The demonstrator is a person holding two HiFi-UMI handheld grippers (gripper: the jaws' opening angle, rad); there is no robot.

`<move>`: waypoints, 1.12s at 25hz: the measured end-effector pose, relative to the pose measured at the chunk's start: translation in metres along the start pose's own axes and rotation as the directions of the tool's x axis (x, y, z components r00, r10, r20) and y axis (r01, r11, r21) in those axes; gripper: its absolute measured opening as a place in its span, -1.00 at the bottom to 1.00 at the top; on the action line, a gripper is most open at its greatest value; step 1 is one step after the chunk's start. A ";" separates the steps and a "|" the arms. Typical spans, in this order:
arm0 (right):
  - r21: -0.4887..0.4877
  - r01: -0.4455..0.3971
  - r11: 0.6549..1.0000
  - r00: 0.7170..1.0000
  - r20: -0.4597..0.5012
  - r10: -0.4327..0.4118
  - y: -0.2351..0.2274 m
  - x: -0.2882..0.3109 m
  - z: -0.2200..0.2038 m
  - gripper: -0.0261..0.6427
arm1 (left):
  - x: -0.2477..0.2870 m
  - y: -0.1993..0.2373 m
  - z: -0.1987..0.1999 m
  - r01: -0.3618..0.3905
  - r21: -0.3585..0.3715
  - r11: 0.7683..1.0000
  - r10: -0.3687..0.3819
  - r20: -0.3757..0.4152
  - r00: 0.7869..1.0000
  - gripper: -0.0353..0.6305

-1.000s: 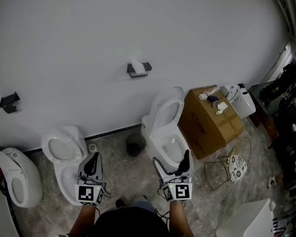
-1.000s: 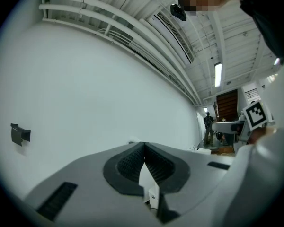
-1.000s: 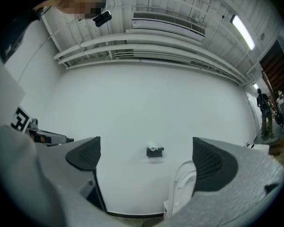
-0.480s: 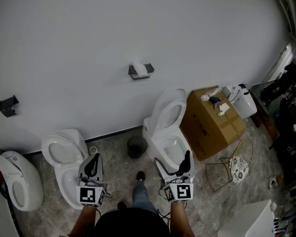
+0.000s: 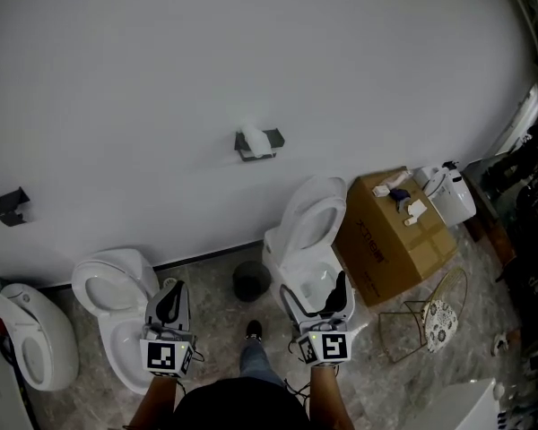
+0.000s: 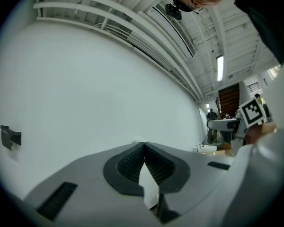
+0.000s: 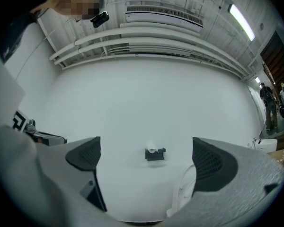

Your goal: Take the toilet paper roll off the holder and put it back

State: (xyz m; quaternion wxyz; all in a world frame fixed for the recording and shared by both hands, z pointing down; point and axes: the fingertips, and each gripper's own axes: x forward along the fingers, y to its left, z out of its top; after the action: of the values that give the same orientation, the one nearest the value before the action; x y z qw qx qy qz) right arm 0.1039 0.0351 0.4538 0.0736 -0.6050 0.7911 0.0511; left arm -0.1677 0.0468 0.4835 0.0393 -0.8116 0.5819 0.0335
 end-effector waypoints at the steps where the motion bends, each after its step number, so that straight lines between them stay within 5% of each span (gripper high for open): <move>1: 0.001 -0.003 1.000 1.000 -0.001 0.003 -0.006 0.010 -0.002 0.82 | 0.011 0.001 -0.002 -0.002 0.006 1.000 0.002 -0.001 1.000 -0.88; 15: 0.026 -0.071 0.997 0.997 0.005 0.071 -0.093 0.155 -0.016 0.82 | 0.170 0.002 0.011 -0.071 0.012 0.997 0.071 -0.011 0.997 -0.88; 28: 0.063 -0.171 0.983 0.985 0.013 0.170 -0.138 0.236 -0.021 0.82 | 0.239 -0.001 0.011 -0.188 0.012 0.982 0.188 -0.042 0.981 -0.88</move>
State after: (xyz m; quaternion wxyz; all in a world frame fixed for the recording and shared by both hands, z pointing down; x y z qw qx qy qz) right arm 0.1754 -0.2294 0.4331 0.0914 -0.5321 0.8410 0.0341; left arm -0.0898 -0.1772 0.4491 0.0266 -0.7535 0.6567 0.0175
